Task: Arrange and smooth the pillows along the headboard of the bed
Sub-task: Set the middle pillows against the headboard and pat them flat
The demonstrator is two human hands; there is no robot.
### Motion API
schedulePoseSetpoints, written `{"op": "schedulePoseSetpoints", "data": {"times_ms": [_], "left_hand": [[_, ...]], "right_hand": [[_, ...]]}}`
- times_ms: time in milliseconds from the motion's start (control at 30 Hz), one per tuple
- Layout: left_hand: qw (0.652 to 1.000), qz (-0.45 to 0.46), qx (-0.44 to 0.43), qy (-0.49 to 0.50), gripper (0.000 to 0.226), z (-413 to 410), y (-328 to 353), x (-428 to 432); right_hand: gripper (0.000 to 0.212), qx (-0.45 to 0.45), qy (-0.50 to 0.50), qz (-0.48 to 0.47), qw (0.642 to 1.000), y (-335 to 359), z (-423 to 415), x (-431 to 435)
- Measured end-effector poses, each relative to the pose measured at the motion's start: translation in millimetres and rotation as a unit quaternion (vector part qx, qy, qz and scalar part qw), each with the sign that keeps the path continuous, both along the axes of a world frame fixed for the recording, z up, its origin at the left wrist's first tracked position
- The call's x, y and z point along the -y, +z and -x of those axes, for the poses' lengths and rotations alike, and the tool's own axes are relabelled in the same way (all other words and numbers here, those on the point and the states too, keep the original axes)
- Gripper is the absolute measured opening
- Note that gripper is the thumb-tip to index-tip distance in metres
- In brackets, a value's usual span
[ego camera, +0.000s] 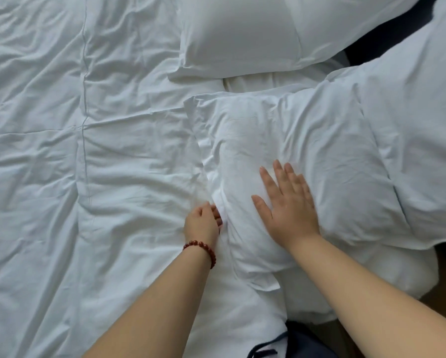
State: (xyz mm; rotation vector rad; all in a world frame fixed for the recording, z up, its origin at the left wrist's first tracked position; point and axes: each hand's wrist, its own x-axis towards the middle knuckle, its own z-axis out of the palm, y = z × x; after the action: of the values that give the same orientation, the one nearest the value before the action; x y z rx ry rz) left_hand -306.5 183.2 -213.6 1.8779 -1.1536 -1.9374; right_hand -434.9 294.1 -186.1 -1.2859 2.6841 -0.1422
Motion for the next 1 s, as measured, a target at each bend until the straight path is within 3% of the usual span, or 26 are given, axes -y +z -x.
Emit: {"op": "schedulePoseSetpoints", "data": {"times_ms": [167, 233, 300, 367, 400, 467, 500, 567, 600, 633, 700, 800, 933, 1000], "left_hand": [[0.981, 0.012, 0.020, -0.192, 0.035, -21, 0, -19], [0.982, 0.053, 0.049, -0.174, 0.027, -27, 0, -28], [0.993, 0.056, 0.045, -0.090, 0.026, -32, 4, -37], [1.000, -0.023, -0.002, -0.003, 0.025, -34, 11, -45], [0.998, -0.059, -0.009, -0.006, 0.027, -37, 13, -49], [0.989, -0.101, 0.016, -0.106, 0.034, -45, 13, -58], [0.980, -0.119, 0.028, -0.160, 0.034, -50, 14, -65], [0.962, -0.161, 0.017, -0.218, 0.033, -58, 13, -81], [0.959, -0.182, -0.001, -0.218, 0.035, -61, 11, -88], [0.958, -0.198, -0.014, -0.206, 0.035, -61, 11, -94], [0.965, -0.203, -0.027, -0.163, 0.029, -61, 12, -101], [0.972, -0.194, -0.030, -0.127, 0.017, -66, 12, -104], [0.974, -0.195, -0.024, -0.110, 0.020, -80, 14, -99], [0.976, -0.192, -0.031, -0.102, 0.026, -78, 18, -103]], "right_hand": [[0.065, -0.043, -0.015, 0.023, 0.999, -15, -29, -34], [0.064, -0.039, -0.030, 0.040, 0.998, -16, -33, -46], [0.065, -0.014, -0.061, 0.069, 0.996, -18, -40, -65], [0.071, 0.025, -0.128, 0.122, 0.984, -20, -59, -87], [0.075, 0.055, -0.179, 0.156, 0.970, -19, -73, -97], [0.082, 0.165, -0.325, 0.210, 0.907, -15, -105, -109], [0.083, 0.237, -0.411, 0.224, 0.851, -17, -116, -110], [0.081, 0.395, -0.568, 0.245, 0.680, -22, -121, -105], [0.080, 0.460, -0.604, 0.268, 0.593, -28, -116, -105], [0.077, 0.509, -0.613, 0.291, 0.529, -35, -110, -107], [0.054, 0.574, -0.588, 0.295, 0.486, -45, -105, -115], [0.015, 0.584, -0.581, 0.275, 0.496, -47, -109, -127], [0.038, 0.538, -0.607, 0.401, 0.426, -45, -93, -139], [0.039, 0.555, -0.588, 0.437, 0.395, -40, -78, -139]]}}
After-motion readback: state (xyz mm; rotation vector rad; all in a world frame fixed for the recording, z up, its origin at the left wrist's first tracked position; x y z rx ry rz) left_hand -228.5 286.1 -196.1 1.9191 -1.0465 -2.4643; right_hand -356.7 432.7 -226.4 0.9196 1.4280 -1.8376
